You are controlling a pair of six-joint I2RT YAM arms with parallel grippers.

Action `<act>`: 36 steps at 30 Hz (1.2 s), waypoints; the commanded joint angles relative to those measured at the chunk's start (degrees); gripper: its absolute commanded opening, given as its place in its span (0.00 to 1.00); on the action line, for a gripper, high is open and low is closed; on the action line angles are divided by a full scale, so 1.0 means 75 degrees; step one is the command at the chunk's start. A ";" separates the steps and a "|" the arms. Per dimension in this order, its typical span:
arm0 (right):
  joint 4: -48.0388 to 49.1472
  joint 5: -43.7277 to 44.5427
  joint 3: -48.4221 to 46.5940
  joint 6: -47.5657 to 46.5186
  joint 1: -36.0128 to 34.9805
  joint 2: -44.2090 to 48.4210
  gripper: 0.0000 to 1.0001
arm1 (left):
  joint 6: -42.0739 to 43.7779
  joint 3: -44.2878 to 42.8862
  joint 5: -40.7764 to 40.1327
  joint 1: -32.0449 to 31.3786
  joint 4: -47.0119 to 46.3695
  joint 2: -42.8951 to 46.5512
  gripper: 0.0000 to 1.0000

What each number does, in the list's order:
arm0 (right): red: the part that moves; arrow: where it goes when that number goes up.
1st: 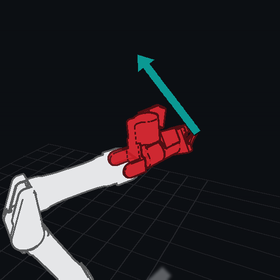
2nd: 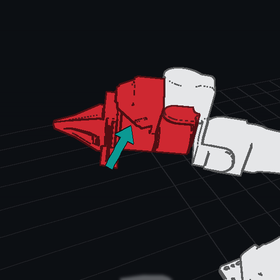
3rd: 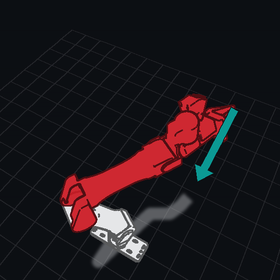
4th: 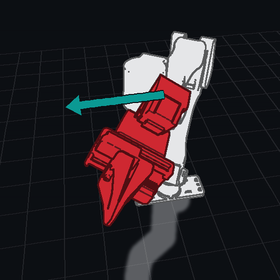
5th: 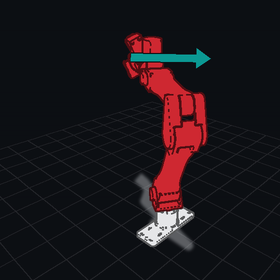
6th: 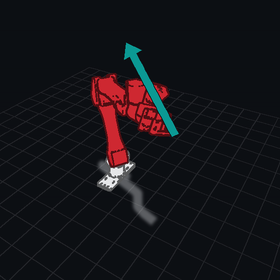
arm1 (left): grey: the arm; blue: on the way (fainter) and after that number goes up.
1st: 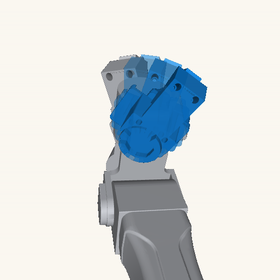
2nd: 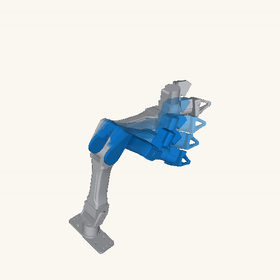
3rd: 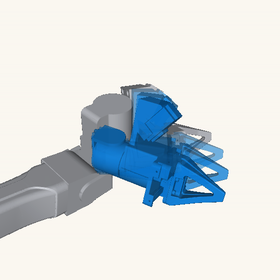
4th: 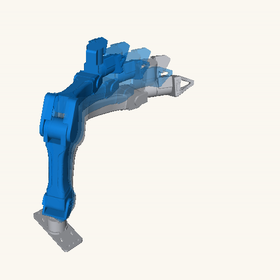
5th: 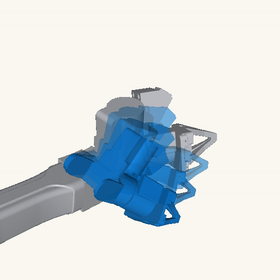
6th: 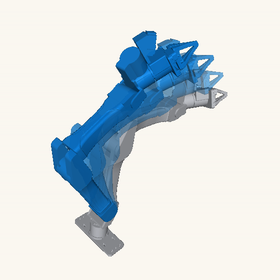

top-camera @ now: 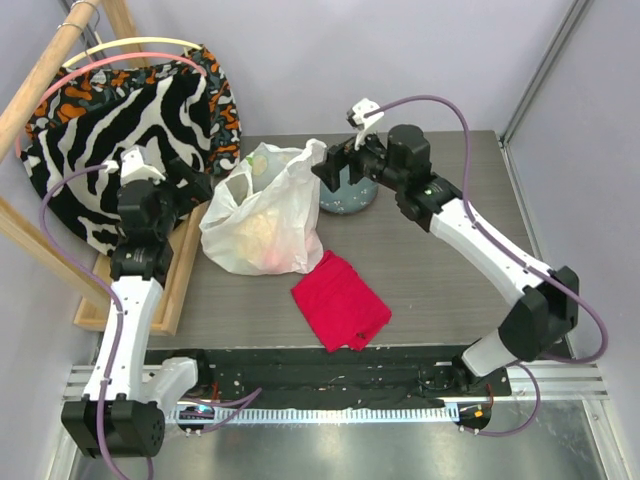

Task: Place the fruits into the plastic bag

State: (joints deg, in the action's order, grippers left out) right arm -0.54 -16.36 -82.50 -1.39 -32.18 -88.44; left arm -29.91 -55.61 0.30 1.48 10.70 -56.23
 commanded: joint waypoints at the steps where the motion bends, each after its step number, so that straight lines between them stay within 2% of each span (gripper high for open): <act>1: 0.0329 0.0829 0.0778 0.0137 -0.0010 0.0916 0.96 | 0.0460 -0.0319 -0.0508 0.0014 0.0448 0.0442 1.00; 4: 0.0119 0.1394 0.1179 0.0676 0.0166 0.1302 0.97 | 0.0777 -0.0085 -0.0426 0.0014 0.0484 0.0746 1.00; 8: -0.0747 0.2880 0.1472 0.1379 0.0447 0.1842 0.96 | 0.1000 0.0126 -0.0391 0.0026 0.0635 0.1156 1.00; 11: -0.1158 0.3527 0.1811 0.1813 0.0611 0.2496 0.96 | 0.1164 0.0243 -0.0344 0.0014 0.0823 0.1554 1.00; 17: -0.1078 0.5027 0.3205 0.2154 0.0658 0.4347 0.96 | 0.1422 0.0641 -0.0379 0.0026 0.1070 0.2351 1.00; 22: -0.0691 0.6011 0.4436 0.2072 0.0659 0.5299 0.96 | 0.1387 0.0993 -0.0344 0.0026 0.0988 0.2949 1.00; 30: -0.0246 0.6646 0.5537 0.2001 0.0658 0.6237 0.96 | 0.1398 0.0982 -0.0449 0.0014 0.1233 0.3243 1.00; 36: -0.0151 0.6716 0.5761 0.2013 0.0658 0.6519 0.95 | 0.1433 0.0982 -0.0520 0.0014 0.1386 0.3290 1.00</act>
State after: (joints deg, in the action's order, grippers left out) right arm -6.66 31.14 -39.31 13.45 -27.16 -40.99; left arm -20.32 -47.53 -2.61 1.52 20.84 -32.12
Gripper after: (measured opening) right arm 0.956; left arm 0.996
